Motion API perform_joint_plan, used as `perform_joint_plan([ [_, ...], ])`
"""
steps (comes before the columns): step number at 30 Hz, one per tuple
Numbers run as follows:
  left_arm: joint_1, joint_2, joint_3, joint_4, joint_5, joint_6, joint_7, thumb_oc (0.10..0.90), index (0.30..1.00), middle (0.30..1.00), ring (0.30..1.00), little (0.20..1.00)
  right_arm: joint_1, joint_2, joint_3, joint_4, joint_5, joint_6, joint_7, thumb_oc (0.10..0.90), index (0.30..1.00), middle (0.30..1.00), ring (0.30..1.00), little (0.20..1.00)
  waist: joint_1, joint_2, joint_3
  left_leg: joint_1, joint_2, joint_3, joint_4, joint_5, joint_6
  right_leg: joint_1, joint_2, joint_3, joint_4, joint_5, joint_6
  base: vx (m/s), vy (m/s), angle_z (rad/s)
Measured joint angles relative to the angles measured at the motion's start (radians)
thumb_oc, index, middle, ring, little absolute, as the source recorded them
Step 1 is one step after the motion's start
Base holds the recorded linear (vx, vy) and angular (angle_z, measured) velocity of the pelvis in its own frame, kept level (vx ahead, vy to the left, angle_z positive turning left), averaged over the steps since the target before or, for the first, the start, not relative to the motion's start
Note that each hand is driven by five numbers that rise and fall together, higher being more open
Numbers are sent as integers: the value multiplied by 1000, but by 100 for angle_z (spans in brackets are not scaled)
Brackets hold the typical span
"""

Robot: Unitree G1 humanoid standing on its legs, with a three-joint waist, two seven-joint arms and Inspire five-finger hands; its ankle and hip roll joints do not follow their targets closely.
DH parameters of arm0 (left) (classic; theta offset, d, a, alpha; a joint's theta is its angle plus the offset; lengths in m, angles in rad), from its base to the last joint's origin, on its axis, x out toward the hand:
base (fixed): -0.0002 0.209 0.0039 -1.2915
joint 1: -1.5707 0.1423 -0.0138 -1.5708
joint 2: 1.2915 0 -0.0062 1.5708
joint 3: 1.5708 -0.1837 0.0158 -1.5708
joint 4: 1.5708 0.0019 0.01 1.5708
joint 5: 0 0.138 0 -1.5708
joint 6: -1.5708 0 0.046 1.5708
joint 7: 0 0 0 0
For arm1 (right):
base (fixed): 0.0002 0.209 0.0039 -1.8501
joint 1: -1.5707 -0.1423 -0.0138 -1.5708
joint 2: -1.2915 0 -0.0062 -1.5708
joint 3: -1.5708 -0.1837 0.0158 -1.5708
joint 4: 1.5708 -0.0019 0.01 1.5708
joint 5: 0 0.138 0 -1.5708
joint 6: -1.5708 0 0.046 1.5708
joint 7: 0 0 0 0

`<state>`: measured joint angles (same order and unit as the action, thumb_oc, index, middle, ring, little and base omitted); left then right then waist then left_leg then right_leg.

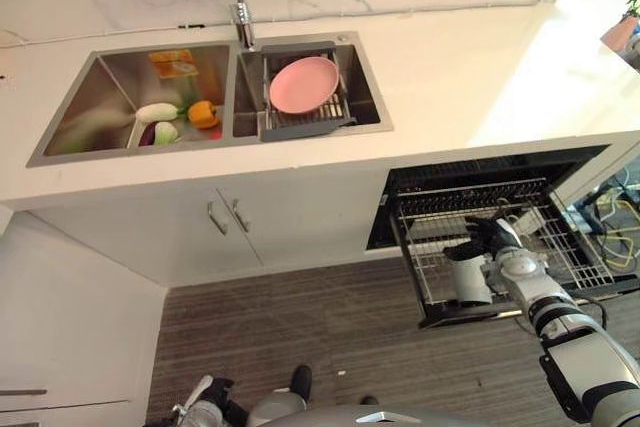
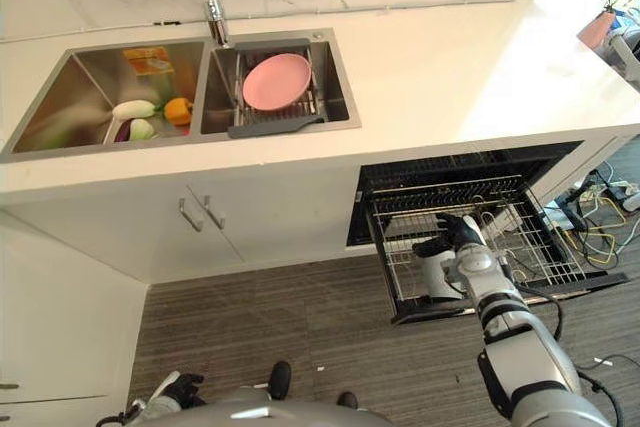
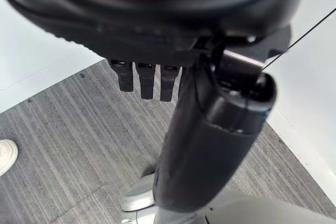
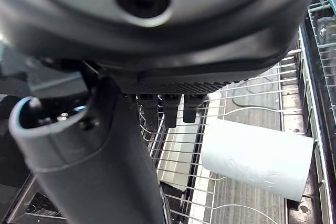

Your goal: Place the dishes in the dishwasher.

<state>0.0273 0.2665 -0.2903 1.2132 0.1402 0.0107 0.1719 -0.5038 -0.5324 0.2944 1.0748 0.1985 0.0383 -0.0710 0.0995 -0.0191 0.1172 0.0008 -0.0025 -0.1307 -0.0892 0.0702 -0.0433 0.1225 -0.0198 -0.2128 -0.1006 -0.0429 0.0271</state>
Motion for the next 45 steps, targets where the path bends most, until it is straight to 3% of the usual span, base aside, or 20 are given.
perform_joint_plan([
  [3,0,0,5,6,0,6,4,800,900,900,900,900,87,9,-98,-158,59,-6,-22,800,900,900,900,900,0,1,3,2,-2,-5,0,0,0,3,-2,-3,0,-1,1,7,45,4],
  [6,19,-16,90,7,-14,10,15,800,900,900,900,900,256,158,-332,-400,264,-74,-51,800,900,900,900,900,-11,7,10,21,-7,-4,-1,0,0,23,-7,-3,-2,-7,4,-1,40,0],
  [7,30,-25,120,7,-23,12,26,800,900,900,900,900,303,215,-355,-469,346,-102,-68,800,900,900,900,900,-24,10,10,26,-10,0,-2,0,0,28,-9,-4,-1,-8,4,0,0,0],
  [10,23,-39,122,7,-23,21,37,800,900,900,900,900,385,245,-344,-586,420,-116,-82,800,900,900,900,900,-43,26,17,24,-11,1,-2,-4,-2,28,-10,-4,0,-8,4,-1,18,5],
  [11,33,-59,140,-14,-22,21,47,800,900,900,900,900,523,288,-360,-782,477,-134,-82,800,900,900,900,900,-48,39,21,22,-13,2,-7,-13,-5,27,-12,-6,0,-8,4,0,0,0],
  [15,52,-86,152,-14,-22,20,49,800,900,900,900,900,658,296,-410,-1006,511,-186,-88,800,900,900,900,900,-74,47,16,14,-21,-2,-7,-16,-2,28,-18,-10,1,-9,4,-4,-17,2],
  [20,68,-87,146,-33,-20,19,49,800,900,900,900,900,618,269,-475,-1177,515,-308,-92,800,900,900,900,900,-92,51,12,20,-23,-5,-1,-8,5,29,-21,-13,1,-13,9,-24,-54,2],
  [27,67,-87,113,-56,-12,10,40,800,900,900,900,900,487,211,-418,-1259,484,-329,-81,800,900,900,900,900,-84,80,-4,21,-25,-9,-1,-6,2,34,-22,-25,1,-18,8,-50,-47,5],
  [29,67,-85,123,-106,-35,-7,39,800,900,900,900,900,435,166,-381,-1250,465,-327,-84,800,900,900,900,900,-75,87,1,-60,-54,9,95,0,-8,-6,-35,-32,26,-27,8,-182,-67,23],
  [31,16,-86,123,-142,-61,-30,38,800,900,900,900,900,395,97,-397,-1253,445,-326,-86,800,900,900,900,900,-74,79,52,-183,-99,52,261,41,-73,-34,-85,-65,54,-26,-4,42,5,64],
  [32,-22,-87,123,-138,-73,-30,38,800,900,900,900,900,394,61,-421,-1253,426,-321,-86,800,900,900,900,900,-67,66,74,-227,-119,96,305,91,-152,-24,-109,-89,44,-19,-17,74,25,77],
  [33,-53,-84,125,-125,-81,-31,41,800,900,900,900,900,390,54,-442,-1253,413,-318,-88,800,900,900,900,900,-65,44,90,-261,-95,213,330,77,-162,-16,-123,-109,24,-12,-28,91,54,70],
  [34,-62,-83,147,-109,-93,-25,44,800,900,900,900,900,370,76,-455,-1254,408,-320,-94,800,900,900,900,900,-67,51,95,-265,-22,368,300,49,-112,2,-107,-121,-2,-12,-27,213,150,34],
  [35,-54,-83,151,-101,-93,-21,45,800,900,900,900,900,357,85,-455,-1255,407,-321,-101,800,900,900,900,900,-68,64,97,-260,31,429,254,48,-97,7,-91,-122,0,-12,-29,343,213,6],
  [37,-9,-94,181,-62,-99,-24,44,800,900,900,900,900,352,85,-444,-1251,389,-310,-112,800,900,900,900,900,-74,70,98,-208,58,419,209,9,-34,42,-82,-107,2,-23,7,343,232,-30],
  [38,8,-116,231,-10,-114,-24,44,800,900,900,900,900,354,84,-438,-1249,371,-307,-114,800,900,900,900,900,-79,66,90,-156,27,362,160,0,-8,64,-93,-94,10,-38,23,242,195,-39],
  [41,6,-152,350,128,-206,15,34,800,900,900,900,900,415,38,-497,-1277,329,-299,-114,800,900,900,900,900,-97,84,37,-57,-20,394,57,-9,82,79,-106,-102,70,-94,60,203,176,0],
  [43,14,-138,307,120,-218,40,24,800,900,900,900,900,444,52,-534,-1291,311,-295,-125,800,900,900,900,900,-110,77,33,7,-50,377,-3,-6,109,32,-156,-106,252,-171,74,165,170,36],
  [44,2,-121,221,92,-214,36,16,800,900,900,900,900,453,66,-538,-1307,310,-288,-129,800,900,900,900,900,-126,77,34,27,-70,347,-3,-29,140,-65,-205,-84,523,-191,67,189,157,61],
  [45,-7,-115,200,80,-214,36,15,800,900,900,900,900,461,68,-532,-1319,308,-287,-130,800,900,900,900,900,-141,74,35,41,-84,310,-2,-36,150,-124,-237,-60,678,-187,52,122,88,93],
])
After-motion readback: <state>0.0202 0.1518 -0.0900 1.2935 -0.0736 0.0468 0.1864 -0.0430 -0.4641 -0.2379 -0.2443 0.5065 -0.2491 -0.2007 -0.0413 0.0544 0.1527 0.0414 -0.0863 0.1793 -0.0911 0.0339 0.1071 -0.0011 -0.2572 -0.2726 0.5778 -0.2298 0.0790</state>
